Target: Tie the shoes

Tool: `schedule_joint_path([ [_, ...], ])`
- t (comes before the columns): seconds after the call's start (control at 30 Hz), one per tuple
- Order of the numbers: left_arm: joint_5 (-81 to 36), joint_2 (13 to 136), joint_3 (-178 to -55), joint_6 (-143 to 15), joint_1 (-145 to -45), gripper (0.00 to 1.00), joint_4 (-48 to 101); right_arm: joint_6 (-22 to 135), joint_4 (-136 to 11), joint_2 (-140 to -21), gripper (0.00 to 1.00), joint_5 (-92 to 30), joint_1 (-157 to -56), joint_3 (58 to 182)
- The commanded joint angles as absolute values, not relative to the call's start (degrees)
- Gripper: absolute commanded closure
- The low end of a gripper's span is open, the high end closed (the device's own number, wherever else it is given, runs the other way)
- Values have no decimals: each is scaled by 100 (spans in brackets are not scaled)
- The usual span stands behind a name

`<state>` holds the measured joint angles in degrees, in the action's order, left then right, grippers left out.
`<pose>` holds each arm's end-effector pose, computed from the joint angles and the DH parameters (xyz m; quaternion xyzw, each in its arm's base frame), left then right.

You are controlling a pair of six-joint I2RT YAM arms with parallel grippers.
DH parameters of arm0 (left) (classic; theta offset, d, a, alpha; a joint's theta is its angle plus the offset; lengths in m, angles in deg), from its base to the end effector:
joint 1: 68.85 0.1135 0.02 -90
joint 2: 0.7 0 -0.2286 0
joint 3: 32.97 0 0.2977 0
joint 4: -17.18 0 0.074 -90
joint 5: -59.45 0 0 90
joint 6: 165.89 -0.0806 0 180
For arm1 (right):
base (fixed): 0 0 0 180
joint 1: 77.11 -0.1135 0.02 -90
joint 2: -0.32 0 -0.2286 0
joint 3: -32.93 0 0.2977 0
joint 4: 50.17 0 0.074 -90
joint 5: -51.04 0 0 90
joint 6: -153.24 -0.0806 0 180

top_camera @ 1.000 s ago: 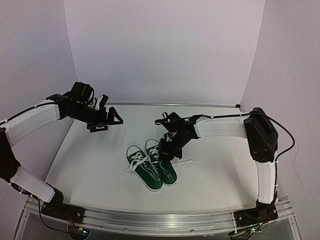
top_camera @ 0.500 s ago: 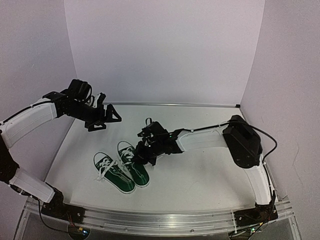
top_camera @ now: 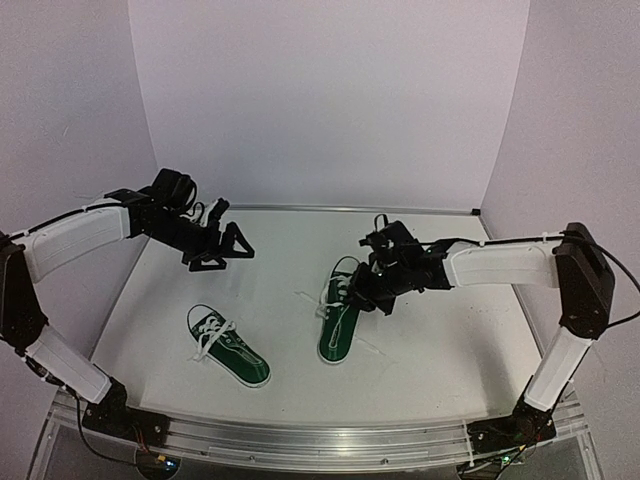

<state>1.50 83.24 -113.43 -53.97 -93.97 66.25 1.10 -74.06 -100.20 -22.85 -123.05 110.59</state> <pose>0.3255 -0.1999 0.2098 0.1140 0.9074 -0.3629 0.1786 0.2898 0.3316 0.1123 0.0786 0.9185 0.3718 0.1088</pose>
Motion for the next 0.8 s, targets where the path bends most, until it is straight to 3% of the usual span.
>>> schedule_joint_path([
  [0.0,320,8623,-11308,-6082,-9720,1,6448,986,-7375,-10174,100,-1973,-12347,11867],
  [0.23,29,9197,-11039,-6785,-10432,5,5585,1397,-8027,-9694,100,-2018,-11760,11936],
  [0.43,-41,9486,-10331,-6917,-10653,7,3006,1753,-8594,-9591,100,-1826,-11531,12091],
  [0.67,-634,10735,-10955,-7341,-11300,13,2161,2029,-9180,-9532,100,-1951,-11355,12362],
  [0.77,-785,11114,-11110,-7373,-11468,7,1706,2110,-9407,-9540,100,-2031,-11296,12376],
])
